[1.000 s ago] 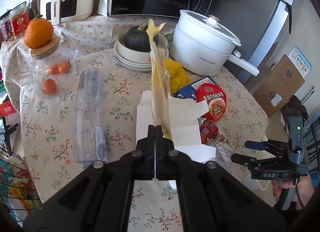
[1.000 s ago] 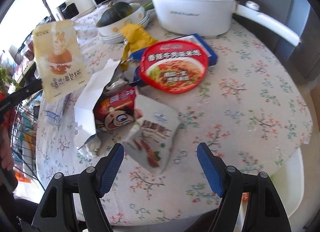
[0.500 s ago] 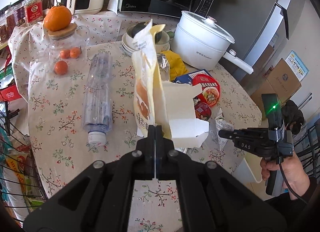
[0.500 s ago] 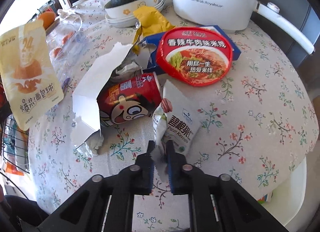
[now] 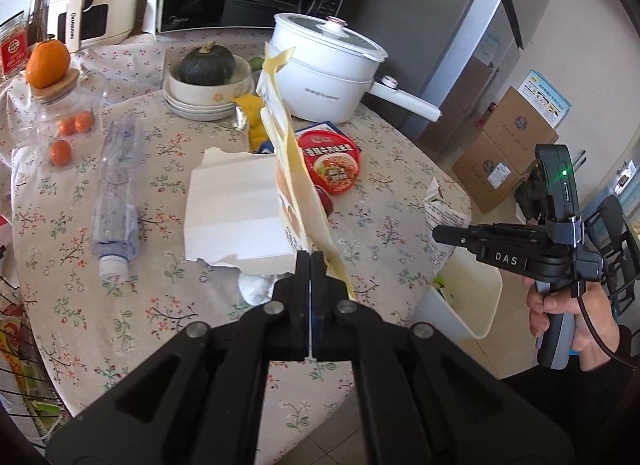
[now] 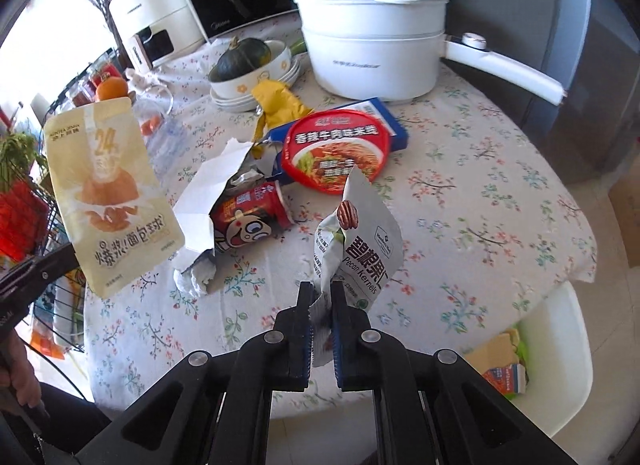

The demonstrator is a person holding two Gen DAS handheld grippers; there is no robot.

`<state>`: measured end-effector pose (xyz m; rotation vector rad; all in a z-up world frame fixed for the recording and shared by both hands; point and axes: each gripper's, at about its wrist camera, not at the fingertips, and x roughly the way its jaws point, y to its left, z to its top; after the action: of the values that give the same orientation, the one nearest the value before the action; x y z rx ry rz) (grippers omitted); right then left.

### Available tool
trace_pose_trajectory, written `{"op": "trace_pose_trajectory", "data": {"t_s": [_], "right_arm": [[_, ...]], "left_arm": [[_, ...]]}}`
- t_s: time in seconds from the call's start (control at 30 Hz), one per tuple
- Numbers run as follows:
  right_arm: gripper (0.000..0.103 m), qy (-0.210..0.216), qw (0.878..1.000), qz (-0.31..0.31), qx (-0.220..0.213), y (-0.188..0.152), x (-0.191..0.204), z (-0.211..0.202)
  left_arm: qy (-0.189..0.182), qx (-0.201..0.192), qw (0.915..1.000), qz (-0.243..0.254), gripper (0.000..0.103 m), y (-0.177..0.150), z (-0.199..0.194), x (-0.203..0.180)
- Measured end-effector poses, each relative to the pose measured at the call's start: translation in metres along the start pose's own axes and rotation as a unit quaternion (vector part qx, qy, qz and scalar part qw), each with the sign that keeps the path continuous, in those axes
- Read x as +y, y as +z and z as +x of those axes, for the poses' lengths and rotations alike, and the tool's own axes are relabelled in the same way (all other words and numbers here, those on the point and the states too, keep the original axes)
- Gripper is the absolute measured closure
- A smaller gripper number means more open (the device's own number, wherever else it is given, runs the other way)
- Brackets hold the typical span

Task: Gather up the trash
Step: 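Carry the beige pouch with the left gripper toward the bin while the right gripper grasps the white snack packet, then open both grippers over the white bin to drop the pouch and packet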

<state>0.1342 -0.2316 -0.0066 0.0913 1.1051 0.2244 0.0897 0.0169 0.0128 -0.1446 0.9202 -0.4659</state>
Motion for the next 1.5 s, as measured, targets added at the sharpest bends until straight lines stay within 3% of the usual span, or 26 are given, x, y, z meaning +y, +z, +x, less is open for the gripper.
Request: {"op": "trace_pose_trajectory", "data": {"t_s": [0.33, 0.63, 0.83, 1.1, 1.33, 1.37, 1.4, 1.5], "right_arm": [[0.094, -0.026, 0.998, 0.05, -0.023, -0.034, -0.07, -0.043], [0.094, -0.06, 0.993, 0.103, -0.021, -0.073, -0.142, -0.062], [0.094, -0.084, 0.987, 0.136, -0.011, -0.099, -0.185, -0.069], [0.094, -0.096, 0.982, 0.163, 0.009, -0.116, -0.221, -0.063], [0.094, -0.096, 0.981, 0.169, 0.028, -0.118, -0.228, -0.049], [0.094, -0.095, 0.98, 0.169, 0.032, -0.118, -0.228, -0.047], [0.094, -0.093, 0.981, 0.169, 0.036, -0.118, -0.228, -0.044], [0.094, -0.091, 0.981, 0.164, 0.048, -0.115, -0.226, -0.034]], "left_arm": [[-0.072, 0.035, 0.9948, 0.062, 0.103, -0.009, 0.017, -0.077], [-0.124, 0.098, 0.9784, 0.134, 0.103, -0.026, 0.069, -0.169], [-0.142, 0.142, 0.9675, 0.154, 0.103, -0.044, 0.123, -0.221], [-0.136, 0.194, 0.9593, 0.154, 0.103, -0.058, 0.188, -0.248], [-0.13, 0.188, 0.959, 0.167, 0.102, -0.062, 0.204, -0.249], [-0.128, 0.185, 0.9593, 0.17, 0.1, -0.062, 0.201, -0.247], [-0.125, 0.184, 0.9598, 0.171, 0.091, -0.06, 0.201, -0.246], [-0.112, 0.169, 0.9634, 0.175, 0.053, -0.06, 0.188, -0.234]]}}
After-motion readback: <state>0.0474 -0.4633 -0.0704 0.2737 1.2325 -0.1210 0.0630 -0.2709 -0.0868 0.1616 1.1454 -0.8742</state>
